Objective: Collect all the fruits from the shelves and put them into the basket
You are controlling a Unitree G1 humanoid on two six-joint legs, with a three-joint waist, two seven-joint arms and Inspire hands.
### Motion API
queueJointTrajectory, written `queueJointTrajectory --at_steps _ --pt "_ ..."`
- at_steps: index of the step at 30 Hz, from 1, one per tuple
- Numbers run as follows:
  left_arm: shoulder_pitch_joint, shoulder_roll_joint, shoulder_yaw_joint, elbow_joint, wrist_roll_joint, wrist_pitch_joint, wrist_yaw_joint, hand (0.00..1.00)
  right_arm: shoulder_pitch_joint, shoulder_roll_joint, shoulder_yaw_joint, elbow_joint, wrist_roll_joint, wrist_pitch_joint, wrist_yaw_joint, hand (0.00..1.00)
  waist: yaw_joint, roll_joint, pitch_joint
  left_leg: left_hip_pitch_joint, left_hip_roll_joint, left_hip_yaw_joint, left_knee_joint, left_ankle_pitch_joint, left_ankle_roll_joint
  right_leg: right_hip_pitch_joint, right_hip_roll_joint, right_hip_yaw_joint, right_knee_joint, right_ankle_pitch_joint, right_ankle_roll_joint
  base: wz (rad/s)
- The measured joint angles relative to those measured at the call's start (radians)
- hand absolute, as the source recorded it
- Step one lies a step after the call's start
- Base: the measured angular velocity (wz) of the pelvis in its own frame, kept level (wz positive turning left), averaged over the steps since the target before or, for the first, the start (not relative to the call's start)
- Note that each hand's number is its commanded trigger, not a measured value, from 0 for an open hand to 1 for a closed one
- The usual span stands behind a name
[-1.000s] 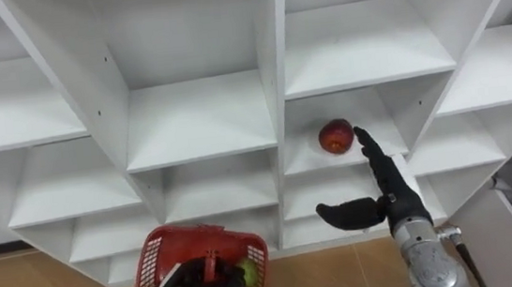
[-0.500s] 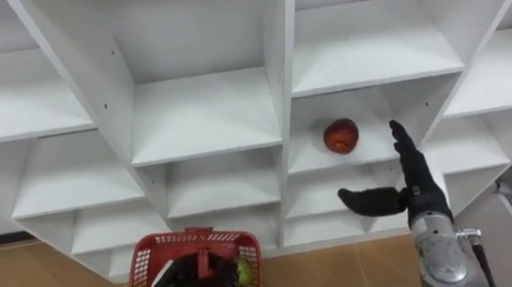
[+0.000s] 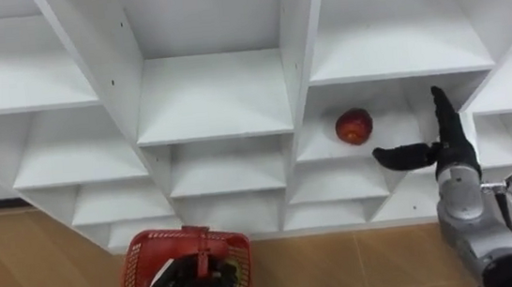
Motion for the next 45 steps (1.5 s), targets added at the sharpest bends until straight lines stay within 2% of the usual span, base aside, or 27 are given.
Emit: queueJointTrajectory --at_steps 3,7,10,14,21,25,31,37,45 --pt "-0.017 0.003 -0.001 0.007 0.000 0.015 -0.008 1.00 -0.022 -0.003 0.000 0.021 -0.001 0.004 0.015 0.00 0.003 -0.010 0.0018 -0.061 -0.001 -0.017 0.028 0.002 0.002 -0.048 -0.004 -0.013 0.012 0.001 -0.002 0.16" --pt "-0.020 0.001 -0.001 0.009 0.003 0.040 -0.026 1.00 -0.044 -0.005 0.000 0.066 0.013 0.026 0.036 0.00 0.029 -0.015 0.0041 -0.112 -0.003 -0.021 0.044 0.004 0.007 -0.100 -0.011 -0.020 0.039 0.001 -0.002 0.04" --pt "-0.029 0.001 -0.001 0.019 0.003 0.043 -0.025 1.00 -0.079 -0.005 -0.001 0.085 0.014 0.047 0.045 0.00 0.036 -0.027 0.0127 -0.145 -0.003 -0.024 0.056 0.008 0.009 -0.137 -0.018 -0.025 0.058 0.000 -0.003 0.03" --pt "-0.049 -0.001 -0.017 0.059 0.003 0.043 -0.021 1.00 -0.106 -0.006 -0.006 0.087 0.007 0.047 0.035 0.00 0.042 -0.037 0.0211 -0.180 -0.003 -0.032 0.073 0.008 0.010 -0.163 -0.014 -0.032 0.070 0.001 -0.005 0.06" --pt "-0.083 -0.007 -0.041 0.066 0.002 0.041 0.000 1.00 -0.121 -0.005 -0.001 0.084 0.004 0.045 0.005 0.00 0.061 -0.038 0.0229 -0.246 -0.004 -0.046 0.087 0.018 0.012 -0.221 -0.023 -0.051 0.081 0.004 -0.010 0.06" --pt "-0.099 -0.010 -0.038 0.066 0.003 0.041 0.009 1.00 -0.128 -0.001 -0.001 0.071 -0.052 0.045 -0.010 0.00 0.068 -0.040 0.0243 -0.282 -0.004 -0.045 0.089 0.023 0.011 -0.265 -0.025 -0.051 0.097 0.004 -0.010 0.00" --pt "-0.113 -0.018 -0.039 0.066 0.003 0.041 0.017 1.00 -0.128 -0.001 -0.002 0.052 -0.059 0.045 -0.010 0.00 0.076 -0.041 0.0249 -0.305 -0.004 -0.044 0.094 0.023 0.011 -0.290 -0.027 -0.048 0.105 0.004 -0.010 0.00" --pt "-0.117 -0.031 -0.038 0.066 0.003 0.041 0.019 1.00 -0.130 -0.001 -0.006 0.041 -0.060 0.045 -0.021 0.00 0.082 -0.042 0.0270 -0.315 -0.004 -0.045 0.098 0.023 0.011 -0.299 -0.027 -0.045 0.106 0.005 -0.010 0.00" --pt "-0.111 -0.037 -0.037 0.067 0.003 0.041 0.018 1.00 -0.163 -0.002 -0.061 0.041 -0.095 0.045 -0.075 0.00 0.080 -0.042 0.0280 -0.328 -0.005 -0.045 0.097 0.026 0.013 -0.310 -0.027 -0.046 0.107 0.006 -0.012 0.00"
